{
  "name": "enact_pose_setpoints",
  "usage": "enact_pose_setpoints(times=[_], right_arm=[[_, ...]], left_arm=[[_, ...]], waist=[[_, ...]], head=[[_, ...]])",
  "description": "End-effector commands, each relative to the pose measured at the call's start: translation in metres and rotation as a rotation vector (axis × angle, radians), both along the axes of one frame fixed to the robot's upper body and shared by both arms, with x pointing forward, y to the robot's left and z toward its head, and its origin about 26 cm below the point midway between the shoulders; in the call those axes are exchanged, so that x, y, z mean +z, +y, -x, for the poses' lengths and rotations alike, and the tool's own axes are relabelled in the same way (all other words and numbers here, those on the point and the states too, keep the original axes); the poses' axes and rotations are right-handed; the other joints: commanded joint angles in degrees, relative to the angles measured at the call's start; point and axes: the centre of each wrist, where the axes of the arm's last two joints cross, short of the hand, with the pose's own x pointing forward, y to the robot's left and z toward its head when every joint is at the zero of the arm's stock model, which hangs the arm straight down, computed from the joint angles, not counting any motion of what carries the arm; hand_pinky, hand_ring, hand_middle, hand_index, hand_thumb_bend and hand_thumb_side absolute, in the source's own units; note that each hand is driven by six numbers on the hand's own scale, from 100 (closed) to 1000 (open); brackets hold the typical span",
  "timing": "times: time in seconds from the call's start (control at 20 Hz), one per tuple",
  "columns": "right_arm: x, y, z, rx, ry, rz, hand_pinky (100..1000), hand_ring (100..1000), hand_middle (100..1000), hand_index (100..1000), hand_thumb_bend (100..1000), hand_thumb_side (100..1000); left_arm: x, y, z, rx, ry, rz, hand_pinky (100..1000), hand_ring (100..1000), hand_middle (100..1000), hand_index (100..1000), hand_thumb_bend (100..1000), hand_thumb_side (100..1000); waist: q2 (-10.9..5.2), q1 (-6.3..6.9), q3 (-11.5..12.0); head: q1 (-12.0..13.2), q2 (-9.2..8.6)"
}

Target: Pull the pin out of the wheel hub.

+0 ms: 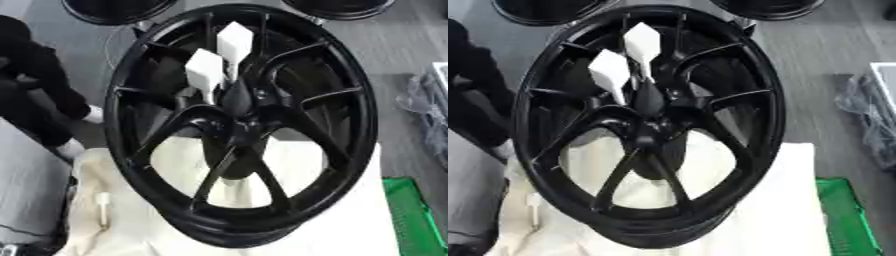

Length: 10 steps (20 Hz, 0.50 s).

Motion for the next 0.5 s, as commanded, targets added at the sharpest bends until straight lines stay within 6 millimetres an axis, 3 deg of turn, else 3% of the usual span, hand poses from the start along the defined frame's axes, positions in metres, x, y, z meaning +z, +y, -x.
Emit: enact_pose_setpoints(times=[0.05, 0.1, 0.15, 0.25, 0.5], right_arm=[[0.000, -0.007, 0.024, -0.143, 0.022, 0.024, 683, 814, 590, 841, 100, 146], [-0.005, -0.006, 0.034, -0.184, 0.043, 0.021, 690, 832, 619, 855, 100, 139], [-0.010, -0.004, 0.043, -0.222, 0.064, 0.019, 718, 881, 722, 888, 100, 130], [-0.018, 0.001, 0.058, -0.293, 0.104, 0.013, 792, 976, 831, 904, 100, 139], [-0.032, 0.026, 0.070, -0.412, 0.169, -0.014, 833, 1000, 855, 915, 100, 149]], left_arm=[[0.009, -0.001, -0.001, -0.021, -0.018, -0.018, 585, 730, 685, 714, 100, 780], [0.008, -0.001, -0.001, -0.024, -0.015, -0.018, 585, 730, 685, 714, 100, 780], [0.008, -0.001, -0.002, -0.027, -0.013, -0.019, 585, 730, 685, 714, 100, 781], [0.008, -0.002, -0.002, -0.035, -0.009, -0.022, 585, 730, 686, 714, 100, 781], [0.009, -0.004, -0.004, -0.054, -0.007, -0.026, 586, 731, 686, 714, 100, 781]], waist=[[-1.18, -0.14, 0.3], [-1.26, -0.22, 0.4], [-1.34, -0.30, 0.4], [-1.51, -0.45, 0.6], [-1.70, -0.64, 1.0]], head=[[-1.1, -0.10], [-1.3, -0.10], [-1.6, -0.10], [-2.1, -0.10], [-2.8, -0.10]])
